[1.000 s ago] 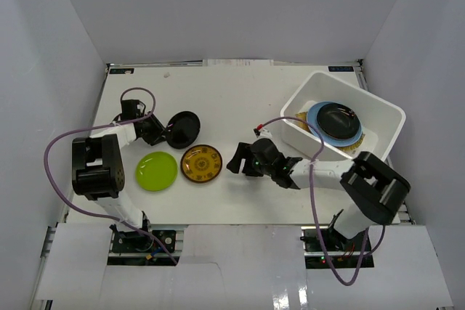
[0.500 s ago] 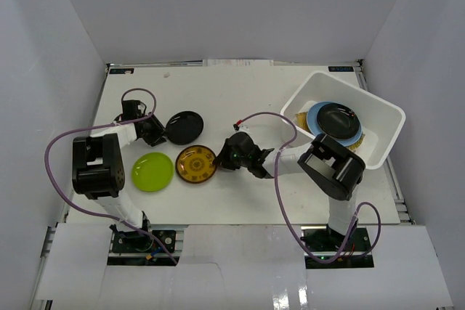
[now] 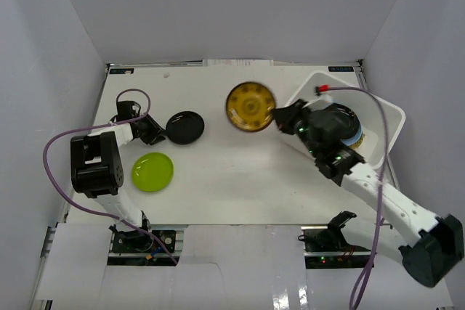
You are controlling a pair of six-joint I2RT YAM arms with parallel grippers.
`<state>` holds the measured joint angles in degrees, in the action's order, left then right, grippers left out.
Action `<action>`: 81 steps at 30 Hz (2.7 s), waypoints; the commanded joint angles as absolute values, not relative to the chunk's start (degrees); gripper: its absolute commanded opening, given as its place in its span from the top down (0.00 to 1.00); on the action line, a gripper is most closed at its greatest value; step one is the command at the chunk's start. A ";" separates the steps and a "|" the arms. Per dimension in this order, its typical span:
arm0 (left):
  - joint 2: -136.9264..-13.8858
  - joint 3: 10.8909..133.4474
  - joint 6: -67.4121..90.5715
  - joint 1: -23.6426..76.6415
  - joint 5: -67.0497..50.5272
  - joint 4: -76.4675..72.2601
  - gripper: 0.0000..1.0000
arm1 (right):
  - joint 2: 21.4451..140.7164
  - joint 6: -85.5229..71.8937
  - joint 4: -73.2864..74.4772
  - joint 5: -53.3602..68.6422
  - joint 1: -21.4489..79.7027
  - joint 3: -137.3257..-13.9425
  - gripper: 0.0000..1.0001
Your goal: Place the plates into the plastic bin on the countertop
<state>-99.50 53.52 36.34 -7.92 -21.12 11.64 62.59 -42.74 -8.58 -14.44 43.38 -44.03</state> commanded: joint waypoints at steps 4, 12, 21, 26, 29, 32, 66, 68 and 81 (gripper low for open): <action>-100.37 54.32 38.84 -8.09 -25.13 8.53 0.65 | 48.26 -33.06 7.37 -22.32 15.68 -47.11 0.92; -101.16 54.49 41.22 -8.00 -26.37 6.68 0.87 | 50.36 -35.51 9.76 -13.63 -7.73 -38.68 0.92; -96.34 54.40 41.13 -7.30 -29.62 5.54 1.00 | 47.55 -35.42 9.49 -11.96 -8.26 -33.57 0.31; -87.65 55.02 42.71 -2.29 -31.28 5.36 1.00 | 43.69 -34.81 11.33 -6.69 -8.26 -39.35 0.09; -83.95 58.26 44.20 3.33 -30.68 5.97 1.00 | 41.93 -33.23 14.23 -2.74 -8.26 -45.16 0.07; -81.13 64.14 45.17 10.79 -27.52 7.55 1.00 | 40.87 -32.34 16.08 4.82 -8.26 -53.16 0.06; -94.58 91.59 40.89 45.62 -15.83 10.54 0.91 | 43.77 -28.74 10.46 26.91 -8.26 -48.69 0.92; -91.77 89.74 38.42 45.62 -14.34 13.43 0.61 | 44.12 -29.35 10.28 24.54 -8.26 -49.04 0.92; -50.74 61.45 24.44 45.35 11.16 32.07 0.02 | 51.50 -29.00 10.20 0.72 -9.14 -43.25 0.92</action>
<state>-57.56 66.37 27.59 45.56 4.08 26.11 50.74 -28.99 12.95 9.30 -8.60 -44.60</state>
